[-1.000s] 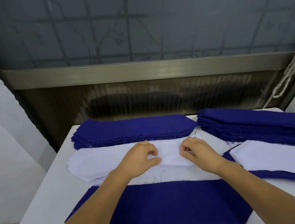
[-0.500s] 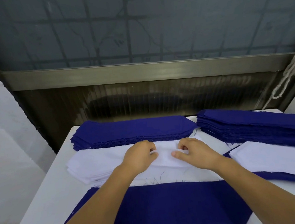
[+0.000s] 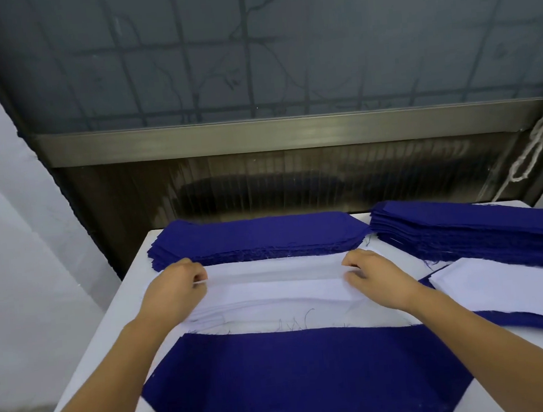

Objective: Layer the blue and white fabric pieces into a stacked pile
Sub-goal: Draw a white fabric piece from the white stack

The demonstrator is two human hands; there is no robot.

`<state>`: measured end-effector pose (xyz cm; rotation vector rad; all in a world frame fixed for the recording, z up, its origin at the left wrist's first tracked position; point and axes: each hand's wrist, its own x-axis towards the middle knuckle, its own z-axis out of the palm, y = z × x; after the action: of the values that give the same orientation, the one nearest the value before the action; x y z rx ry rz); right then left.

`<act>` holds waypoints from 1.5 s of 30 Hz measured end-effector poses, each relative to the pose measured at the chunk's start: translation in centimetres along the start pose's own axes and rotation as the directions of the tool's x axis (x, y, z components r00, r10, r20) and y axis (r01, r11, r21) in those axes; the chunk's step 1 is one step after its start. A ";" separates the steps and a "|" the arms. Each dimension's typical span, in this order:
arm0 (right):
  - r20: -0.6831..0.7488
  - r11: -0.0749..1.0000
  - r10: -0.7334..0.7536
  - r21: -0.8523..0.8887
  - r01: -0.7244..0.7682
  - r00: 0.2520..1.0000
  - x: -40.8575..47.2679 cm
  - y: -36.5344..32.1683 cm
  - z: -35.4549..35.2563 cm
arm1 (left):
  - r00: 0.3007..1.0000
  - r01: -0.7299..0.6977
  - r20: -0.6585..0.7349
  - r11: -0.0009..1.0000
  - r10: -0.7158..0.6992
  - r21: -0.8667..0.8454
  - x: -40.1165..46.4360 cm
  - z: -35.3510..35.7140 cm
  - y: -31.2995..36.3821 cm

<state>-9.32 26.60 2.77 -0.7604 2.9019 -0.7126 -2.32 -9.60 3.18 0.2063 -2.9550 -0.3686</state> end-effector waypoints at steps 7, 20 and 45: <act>0.043 0.996 -0.036 0.085 0.032 0.998 -9.0 -0.1 -2.2 | 0.972 -0.177 0.132 0.974 0.196 -0.144 -7.0 -3.1 0.0; -0.303 1.000 -0.015 -0.002 0.015 0.953 -12.2 0.0 -2.9 | 0.965 -0.260 -0.104 0.911 0.239 -0.321 -8.5 -4.0 2.5; -0.096 0.917 -0.340 -0.256 0.307 0.935 -16.5 2.6 0.7 | 0.883 -0.437 0.100 0.880 0.459 -0.186 -13.0 0.5 0.2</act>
<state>4.11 36.25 0.01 -1.2944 3.0575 -0.4564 10.30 -7.31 0.95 -0.5421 -2.9607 -0.5634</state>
